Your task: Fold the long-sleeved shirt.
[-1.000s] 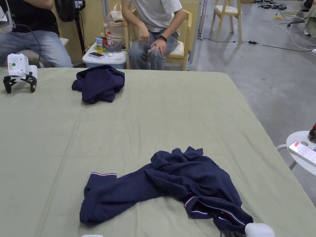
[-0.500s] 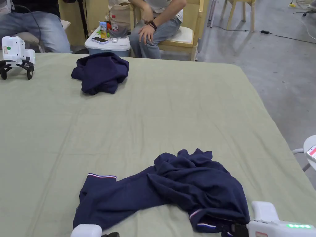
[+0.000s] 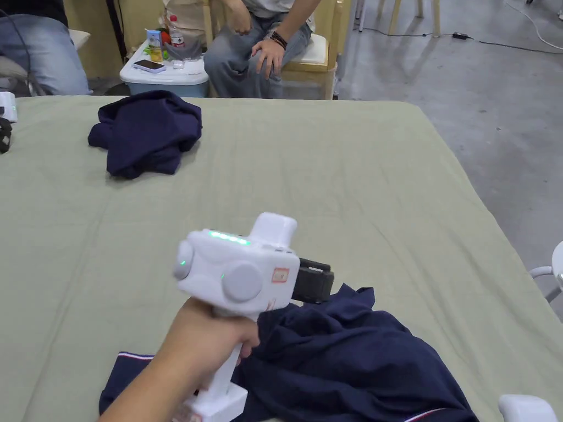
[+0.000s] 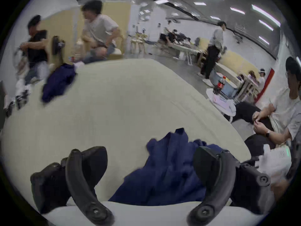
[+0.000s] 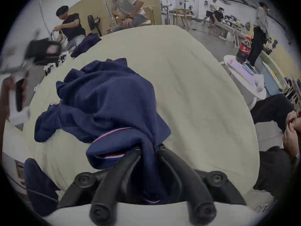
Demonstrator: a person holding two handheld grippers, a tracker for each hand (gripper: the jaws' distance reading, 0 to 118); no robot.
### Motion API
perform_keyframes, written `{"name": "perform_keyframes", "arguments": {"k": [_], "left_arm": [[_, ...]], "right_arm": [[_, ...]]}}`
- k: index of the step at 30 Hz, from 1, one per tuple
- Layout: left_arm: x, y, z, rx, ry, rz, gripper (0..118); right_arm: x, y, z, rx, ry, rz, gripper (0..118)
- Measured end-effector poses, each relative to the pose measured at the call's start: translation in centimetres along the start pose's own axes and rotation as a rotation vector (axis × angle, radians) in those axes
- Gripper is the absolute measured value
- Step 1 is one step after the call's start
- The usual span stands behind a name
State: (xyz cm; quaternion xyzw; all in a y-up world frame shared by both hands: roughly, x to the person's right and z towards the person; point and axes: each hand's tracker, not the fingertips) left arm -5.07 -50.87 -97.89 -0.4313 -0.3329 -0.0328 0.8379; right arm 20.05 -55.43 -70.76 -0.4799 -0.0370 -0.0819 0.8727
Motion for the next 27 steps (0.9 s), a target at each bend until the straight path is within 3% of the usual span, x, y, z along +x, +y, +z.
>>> {"name": "perform_keyframes", "arguments": {"k": [3, 7, 9, 10, 11, 12, 15, 19, 25, 27], "left_arm": [[-0.4, 1.3, -6.2, -0.183, 0.022, 0.055, 95], [0.3, -0.2, -11.1, -0.354, 0.132, -0.057, 87], [0.9, -1.2, -10.9, -0.316, 0.163, -0.08, 78], [1.1, -0.9, -10.4, -0.303, 0.143, -0.048, 65], [1.0, -0.6, -9.8, -0.272, 0.157, -0.005, 20], [0.2, -0.4, -8.9, -0.228, 0.157, 0.015, 0], [-0.7, -0.3, -6.4, -0.185, 0.109, 0.14, 0], [-1.2, 2.3, 0.4, -0.033, 0.142, 0.164, 0], [-1.1, 7.3, 14.2, 0.182, 0.208, 0.146, 0], [-1.5, 8.5, 19.8, 0.279, 0.221, 0.179, 0]], "right_arm": [[0.4, -0.1, -0.3, -0.011, 0.006, -0.007, 12], [0.4, 0.0, -0.3, -0.021, 0.015, -0.004, 12], [0.4, 0.1, -0.3, -0.025, 0.015, 0.003, 12], [0.4, 0.1, -0.3, -0.023, 0.017, 0.005, 12], [0.3, 0.1, -0.4, -0.018, 0.015, 0.006, 12], [0.2, 0.1, -0.3, -0.013, 0.015, 0.013, 11], [0.2, 0.5, 0.7, 0.076, -0.004, 0.031, 11], [0.5, 4.3, 4.1, 0.206, 0.025, -0.003, 11], [0.5, 12.0, 11.3, 0.436, 0.032, 0.014, 11], [0.9, 14.5, 14.2, 0.513, 0.075, -0.004, 11]]}}
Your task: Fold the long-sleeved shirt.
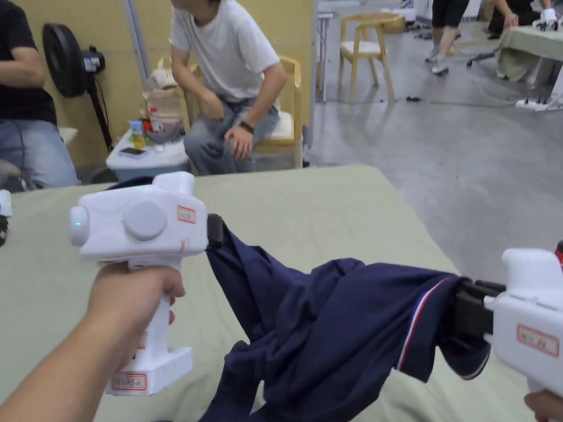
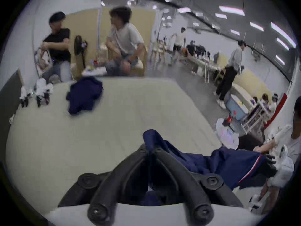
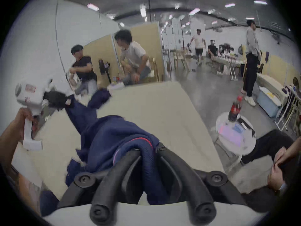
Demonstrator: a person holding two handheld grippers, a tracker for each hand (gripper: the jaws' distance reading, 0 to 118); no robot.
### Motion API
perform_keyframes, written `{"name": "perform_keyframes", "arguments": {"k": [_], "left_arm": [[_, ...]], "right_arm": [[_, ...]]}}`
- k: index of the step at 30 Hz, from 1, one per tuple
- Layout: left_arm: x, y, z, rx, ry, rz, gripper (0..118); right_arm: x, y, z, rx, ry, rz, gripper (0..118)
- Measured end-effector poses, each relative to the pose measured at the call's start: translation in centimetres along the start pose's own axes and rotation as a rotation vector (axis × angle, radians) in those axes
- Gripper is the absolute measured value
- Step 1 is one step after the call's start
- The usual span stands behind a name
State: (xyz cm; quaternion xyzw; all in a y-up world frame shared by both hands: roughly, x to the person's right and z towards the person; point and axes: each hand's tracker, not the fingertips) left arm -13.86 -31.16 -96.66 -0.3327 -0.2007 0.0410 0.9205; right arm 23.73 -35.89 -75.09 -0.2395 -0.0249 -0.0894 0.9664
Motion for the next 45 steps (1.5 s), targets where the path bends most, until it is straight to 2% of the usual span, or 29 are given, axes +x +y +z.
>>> {"name": "perform_keyframes", "arguments": {"k": [1, 8, 16, 19, 23, 25, 29, 35, 41, 45], "left_arm": [[0.0, 1.1, 2.6, 0.046, 0.011, 0.009, 0], [-2.1, 7.5, 18.4, 0.301, 0.099, -0.018, 0], [-3.8, 9.8, 27.5, 0.424, 0.145, -0.031, 0], [-3.6, 10.6, 28.9, 0.473, 0.159, -0.037, 0], [-1.4, 13.5, 30.2, 0.524, 0.204, -0.054, 0], [-0.2, 15.3, 31.0, 0.561, 0.203, -0.06, 0], [1.4, 19.2, 32.3, 0.621, 0.253, -0.095, 0], [1.2, 24.9, 34.3, 0.715, 0.259, -0.101, 0], [2.4, 30.1, 35.1, 0.813, 0.269, -0.122, 0], [2.5, 32.4, 32.8, 0.806, 0.271, -0.147, 0]], "right_arm": [[0.0, 1.8, 0.7, 0.028, -0.013, -0.006, 11], [-1.5, 12.1, 7.1, 0.23, -0.069, 0.125, 11], [-2.8, 19.2, 12.6, 0.328, -0.062, 0.129, 11], [-4.3, 21.4, 13.4, 0.339, -0.069, 0.143, 11], [-8.0, 25.9, 14.8, 0.373, -0.053, 0.153, 11], [-9.8, 29.0, 15.2, 0.407, -0.075, 0.187, 11], [-12.3, 34.8, 16.7, 0.468, -0.116, 0.204, 11], [-13.0, 43.1, 17.5, 0.566, -0.175, 0.171, 11], [-14.6, 48.1, 17.9, 0.64, -0.206, 0.214, 11], [-15.3, 50.3, 16.0, 0.657, -0.204, 0.221, 11]]}}
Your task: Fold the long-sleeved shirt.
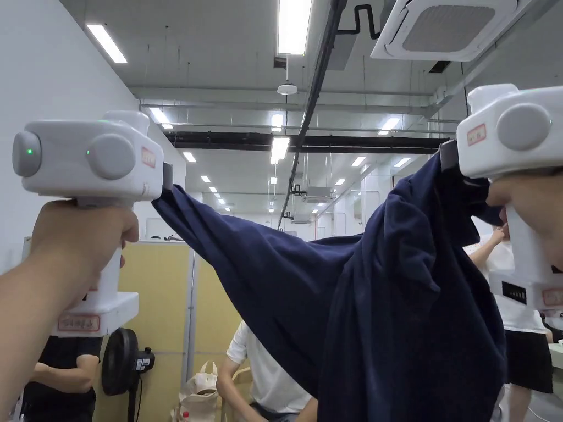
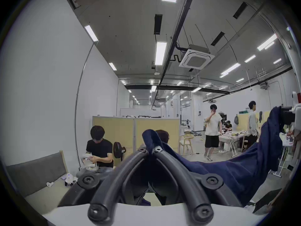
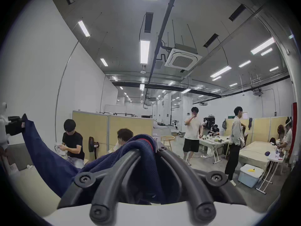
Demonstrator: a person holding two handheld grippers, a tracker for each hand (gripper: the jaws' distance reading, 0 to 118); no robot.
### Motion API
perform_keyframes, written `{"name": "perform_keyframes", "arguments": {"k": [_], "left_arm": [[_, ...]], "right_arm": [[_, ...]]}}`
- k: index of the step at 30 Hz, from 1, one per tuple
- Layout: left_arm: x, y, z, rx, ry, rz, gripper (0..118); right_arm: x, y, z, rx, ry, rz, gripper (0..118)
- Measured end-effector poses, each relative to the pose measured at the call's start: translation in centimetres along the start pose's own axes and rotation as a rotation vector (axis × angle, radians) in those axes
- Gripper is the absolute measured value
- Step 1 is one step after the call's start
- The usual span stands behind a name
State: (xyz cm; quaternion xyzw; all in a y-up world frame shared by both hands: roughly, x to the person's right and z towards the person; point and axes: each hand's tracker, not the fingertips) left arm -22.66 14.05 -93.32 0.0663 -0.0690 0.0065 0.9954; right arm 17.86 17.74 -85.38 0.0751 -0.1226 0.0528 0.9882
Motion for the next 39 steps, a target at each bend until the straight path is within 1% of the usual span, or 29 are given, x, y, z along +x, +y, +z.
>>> {"name": "perform_keyframes", "arguments": {"k": [2, 4, 6, 10, 14, 18, 21, 22, 24, 26, 29, 30, 31, 33, 34, 36, 37, 38, 39], "left_arm": [[0.0, -0.9, -1.7, -0.003, 0.005, 0.01, 0], [-0.5, -2.0, -3.5, 0.003, -0.007, 0.067, 0], [-0.9, -3.2, -5.7, -0.022, -0.005, 0.085, 0], [-1.2, -5.9, -9.7, -0.059, 0.028, 0.034, 0], [-1.4, -9.1, -12.6, -0.063, 0.005, 0.052, 0], [-0.9, -15.0, -14.1, -0.074, -0.016, 0.068, 0], [-0.4, -21.5, -14.3, -0.099, -0.035, 0.079, 0], [-0.1, -24.0, -14.0, -0.119, -0.047, 0.089, 0], [0.6, -29.5, -13.0, -0.171, -0.078, 0.093, 0], [1.6, -36.1, -11.3, -0.294, -0.084, 0.087, 0], [2.4, -46.9, -6.9, -0.47, -0.121, 0.138, 0], [2.8, -50.3, -5.0, -0.537, -0.118, 0.144, 0], [3.1, -53.8, -3.1, -0.621, -0.125, 0.143, 0], [3.3, -59.9, 1.3, -0.769, -0.128, 0.103, 0], [3.4, -62.6, 3.5, -0.824, -0.126, 0.086, 0], [2.4, -66.9, 7.7, -0.93, -0.115, 0.106, 0], [1.8, -68.4, 9.7, -0.979, -0.1, 0.138, 0], [1.1, -69.6, 11.6, -1.013, -0.077, 0.183, 0], [0.2, -70.0, 13.1, -1.02, -0.051, 0.219, 0]], "right_arm": [[-0.4, -0.4, -2.0, -0.003, 0.001, 0.011, 11], [-0.7, -1.2, -4.0, -0.008, 0.004, 0.023, 11], [-1.0, -2.2, -6.1, -0.019, 0.012, 0.024, 11], [-1.5, -4.5, -10.3, -0.041, 0.026, 0.014, 11], [-2.6, -7.5, -13.8, -0.053, 0.045, 0.022, 11], [-4.0, -13.0, -15.6, -0.072, 0.073, 0.025, 11], [-4.7, -19.7, -15.6, -0.121, 0.102, -0.002, 11], [-4.9, -22.4, -15.1, -0.137, 0.113, -0.012, 11], [-5.6, -28.7, -14.0, -0.205, 0.129, 0.007, 11], [-6.3, -35.6, -11.9, -0.298, 0.152, 0.011, 11], [-7.4, -47.2, -7.1, -0.486, 0.186, -0.034, 11], [-7.8, -50.9, -5.2, -0.576, 0.185, -0.042, 11], [-8.0, -55.2, -2.9, -0.649, 0.198, -0.043, 11], [-8.3, -62.2, 2.0, -0.81, 0.187, -0.055, 11], [-8.1, -65.1, 4.4, -0.882, 0.187, -0.085, 11], [-7.6, -69.8, 9.5, -0.984, 0.147, -0.133, 11], [-6.9, -71.4, 11.6, -1.02, 0.125, -0.156, 11], [-6.0, -72.7, 13.5, -1.046, 0.108, -0.207, 11], [-5.2, -72.8, 15.6, -1.061, 0.11, -0.234, 11]]}}
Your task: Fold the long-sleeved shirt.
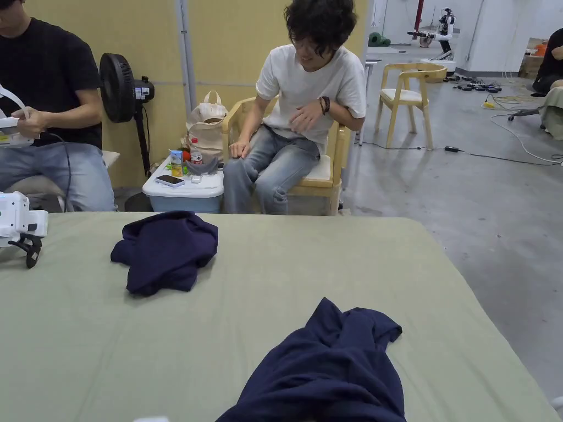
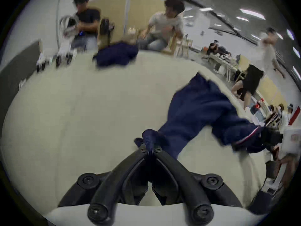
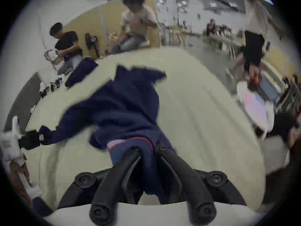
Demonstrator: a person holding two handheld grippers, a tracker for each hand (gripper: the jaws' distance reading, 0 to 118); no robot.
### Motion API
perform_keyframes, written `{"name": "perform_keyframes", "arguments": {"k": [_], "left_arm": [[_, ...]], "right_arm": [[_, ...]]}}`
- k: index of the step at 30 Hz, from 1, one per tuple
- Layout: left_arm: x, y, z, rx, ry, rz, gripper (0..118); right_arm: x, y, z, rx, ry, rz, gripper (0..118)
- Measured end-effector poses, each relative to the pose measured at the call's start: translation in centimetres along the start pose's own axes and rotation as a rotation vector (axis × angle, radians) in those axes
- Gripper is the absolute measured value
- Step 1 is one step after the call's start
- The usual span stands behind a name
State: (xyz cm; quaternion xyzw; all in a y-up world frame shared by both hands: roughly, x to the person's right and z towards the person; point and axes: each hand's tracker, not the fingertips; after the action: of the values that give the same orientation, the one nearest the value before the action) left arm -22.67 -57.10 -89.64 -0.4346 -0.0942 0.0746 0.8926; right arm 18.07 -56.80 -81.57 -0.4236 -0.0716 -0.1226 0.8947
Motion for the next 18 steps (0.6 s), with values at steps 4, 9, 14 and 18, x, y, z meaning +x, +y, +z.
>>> {"name": "perform_keyframes", "arguments": {"k": [4, 9, 14, 18], "left_arm": [[-3.6, -3.6, 4.7, 0.025, 0.0, 0.057, 0], [-4.7, -7.5, 12.0, 0.059, 0.038, 0.007, 0], [-5.0, -12.5, 14.9, 0.01, 0.098, -0.148, 0], [-5.3, -14.6, 14.2, -0.068, 0.111, -0.117, 0]], "right_arm": [[1.0, -3.3, 6.2, 0.053, 0.016, 0.055, 11], [0.8, -7.9, 12.4, 0.032, 0.004, 0.22, 11], [1.4, -14.7, 13.5, -0.078, -0.008, 0.209, 11], [1.4, -17.4, 13.0, -0.14, 0.006, 0.211, 11]]}}
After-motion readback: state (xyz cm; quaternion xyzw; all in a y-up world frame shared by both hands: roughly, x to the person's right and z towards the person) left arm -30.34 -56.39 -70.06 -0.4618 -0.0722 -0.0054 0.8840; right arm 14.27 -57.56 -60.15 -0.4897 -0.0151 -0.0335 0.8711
